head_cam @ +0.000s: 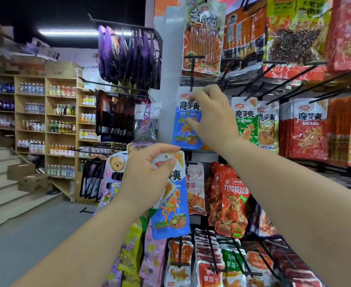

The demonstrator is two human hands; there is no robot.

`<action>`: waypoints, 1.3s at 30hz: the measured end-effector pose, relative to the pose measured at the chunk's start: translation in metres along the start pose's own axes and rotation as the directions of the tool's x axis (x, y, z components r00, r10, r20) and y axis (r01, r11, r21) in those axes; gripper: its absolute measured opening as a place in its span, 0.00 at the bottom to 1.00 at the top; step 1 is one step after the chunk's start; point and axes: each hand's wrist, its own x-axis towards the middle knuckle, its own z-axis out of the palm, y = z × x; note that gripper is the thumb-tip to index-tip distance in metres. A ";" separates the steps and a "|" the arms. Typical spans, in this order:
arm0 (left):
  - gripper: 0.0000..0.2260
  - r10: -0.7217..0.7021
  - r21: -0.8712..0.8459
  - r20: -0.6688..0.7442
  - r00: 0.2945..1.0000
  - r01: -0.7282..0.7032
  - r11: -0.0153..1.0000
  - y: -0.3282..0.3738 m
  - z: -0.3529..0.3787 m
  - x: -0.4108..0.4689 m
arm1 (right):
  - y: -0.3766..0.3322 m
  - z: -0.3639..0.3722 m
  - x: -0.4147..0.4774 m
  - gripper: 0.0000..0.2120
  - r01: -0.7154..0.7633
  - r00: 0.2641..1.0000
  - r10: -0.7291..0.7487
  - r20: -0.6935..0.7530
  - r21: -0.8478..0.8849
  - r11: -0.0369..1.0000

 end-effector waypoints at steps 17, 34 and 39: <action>0.13 -0.128 -0.288 -0.103 0.986 0.094 0.953 0.014 -0.003 -0.005 | -0.031 -0.043 -0.037 0.14 -0.291 0.954 0.232 0.192 0.391 0.873; 0.21 -0.074 -0.253 -0.145 0.987 0.036 0.967 0.055 0.022 -0.005 | -0.038 -0.082 -0.089 0.08 -0.558 0.830 0.410 0.379 0.590 0.584; 0.12 -0.131 0.005 -0.117 0.984 0.132 0.991 0.027 0.021 -0.004 | -0.018 -0.081 -0.048 0.04 -0.597 0.797 0.494 0.348 0.578 0.557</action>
